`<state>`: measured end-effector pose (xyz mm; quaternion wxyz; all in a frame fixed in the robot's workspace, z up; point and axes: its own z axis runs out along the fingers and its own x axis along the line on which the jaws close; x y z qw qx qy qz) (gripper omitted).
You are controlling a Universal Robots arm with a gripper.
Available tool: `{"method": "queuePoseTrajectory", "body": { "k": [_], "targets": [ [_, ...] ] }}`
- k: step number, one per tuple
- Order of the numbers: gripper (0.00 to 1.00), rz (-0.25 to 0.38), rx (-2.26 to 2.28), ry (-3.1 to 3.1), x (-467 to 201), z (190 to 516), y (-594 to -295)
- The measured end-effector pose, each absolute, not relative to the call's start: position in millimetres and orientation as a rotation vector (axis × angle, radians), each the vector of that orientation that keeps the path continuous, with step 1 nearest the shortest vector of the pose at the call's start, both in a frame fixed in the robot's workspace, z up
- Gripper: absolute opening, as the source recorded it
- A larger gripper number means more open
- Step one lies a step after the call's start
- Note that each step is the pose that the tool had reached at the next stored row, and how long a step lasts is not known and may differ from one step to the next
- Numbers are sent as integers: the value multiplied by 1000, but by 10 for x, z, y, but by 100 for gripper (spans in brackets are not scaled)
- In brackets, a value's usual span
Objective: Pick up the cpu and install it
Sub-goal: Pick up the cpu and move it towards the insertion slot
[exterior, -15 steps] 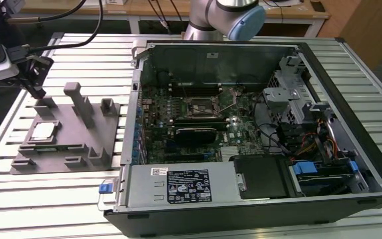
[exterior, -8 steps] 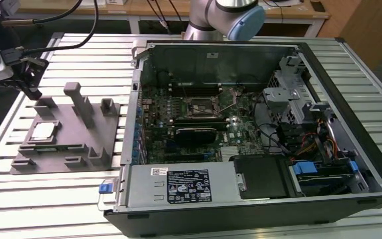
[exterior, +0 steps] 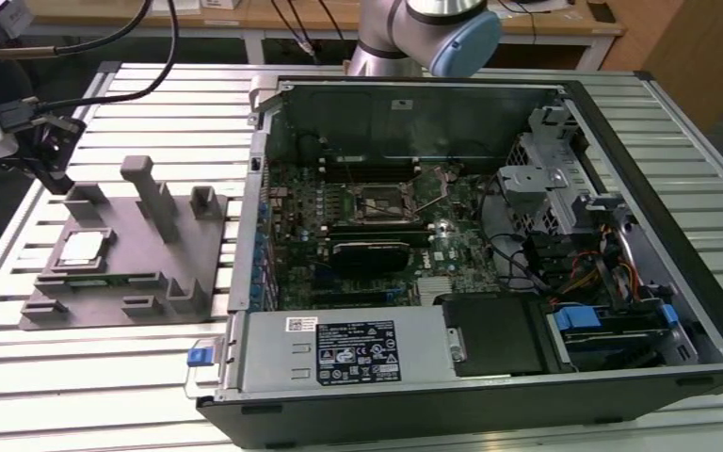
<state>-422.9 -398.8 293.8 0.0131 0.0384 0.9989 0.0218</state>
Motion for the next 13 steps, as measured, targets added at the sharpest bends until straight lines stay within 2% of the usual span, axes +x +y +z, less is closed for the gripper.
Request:
{"method": "queuePoseTrajectory", "body": {
  "k": [13],
  "targets": [
    [11, 67, 120, 3117, -4296, 2729, -3988]
  ]
}}
